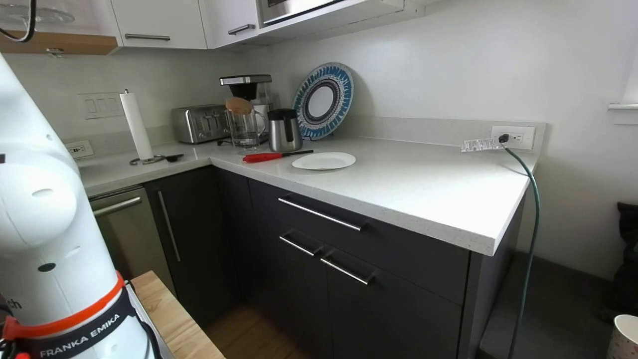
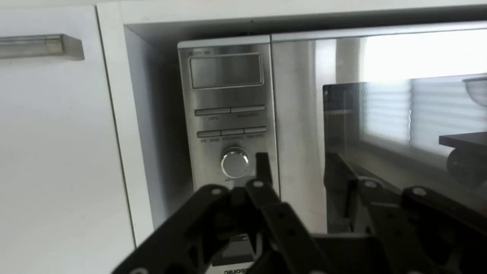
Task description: Push one button on the microwave
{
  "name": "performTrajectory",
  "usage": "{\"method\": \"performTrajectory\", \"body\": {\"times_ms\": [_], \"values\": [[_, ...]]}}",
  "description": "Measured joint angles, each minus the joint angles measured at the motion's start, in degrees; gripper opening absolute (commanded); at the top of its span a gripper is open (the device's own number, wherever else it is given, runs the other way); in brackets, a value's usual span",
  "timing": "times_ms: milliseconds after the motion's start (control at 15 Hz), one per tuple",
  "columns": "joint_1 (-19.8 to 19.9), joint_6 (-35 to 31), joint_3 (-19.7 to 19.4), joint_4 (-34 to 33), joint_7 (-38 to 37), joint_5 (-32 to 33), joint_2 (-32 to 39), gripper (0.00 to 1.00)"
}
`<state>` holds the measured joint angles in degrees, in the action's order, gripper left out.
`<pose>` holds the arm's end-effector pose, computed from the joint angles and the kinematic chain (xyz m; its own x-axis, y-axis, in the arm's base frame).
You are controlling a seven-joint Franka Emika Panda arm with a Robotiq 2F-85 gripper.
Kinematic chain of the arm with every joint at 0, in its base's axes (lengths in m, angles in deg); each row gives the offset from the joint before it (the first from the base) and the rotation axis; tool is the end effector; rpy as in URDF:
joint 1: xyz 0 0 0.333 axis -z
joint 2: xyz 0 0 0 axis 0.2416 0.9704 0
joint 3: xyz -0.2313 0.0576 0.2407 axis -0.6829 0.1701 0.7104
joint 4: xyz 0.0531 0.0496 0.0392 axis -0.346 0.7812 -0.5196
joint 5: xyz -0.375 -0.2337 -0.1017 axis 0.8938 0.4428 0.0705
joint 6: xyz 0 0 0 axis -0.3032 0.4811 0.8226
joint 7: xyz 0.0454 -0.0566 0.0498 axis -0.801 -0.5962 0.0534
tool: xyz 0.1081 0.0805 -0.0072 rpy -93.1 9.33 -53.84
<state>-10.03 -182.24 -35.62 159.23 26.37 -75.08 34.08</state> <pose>0.5983 0.1150 0.8464 0.1401 -0.0450 0.9891 0.0861 -0.9946 -0.0575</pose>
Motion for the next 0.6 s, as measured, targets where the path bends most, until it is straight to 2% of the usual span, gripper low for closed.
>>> {"method": "performTrajectory", "body": {"times_ms": [133,600], "values": [[2.43,-2.82,0.92,-1.1,-3.83,4.22,1.72,0.01],[8.95,-5.49,4.7,-4.98,-19.37,21.56,4.95,0.01]]}}
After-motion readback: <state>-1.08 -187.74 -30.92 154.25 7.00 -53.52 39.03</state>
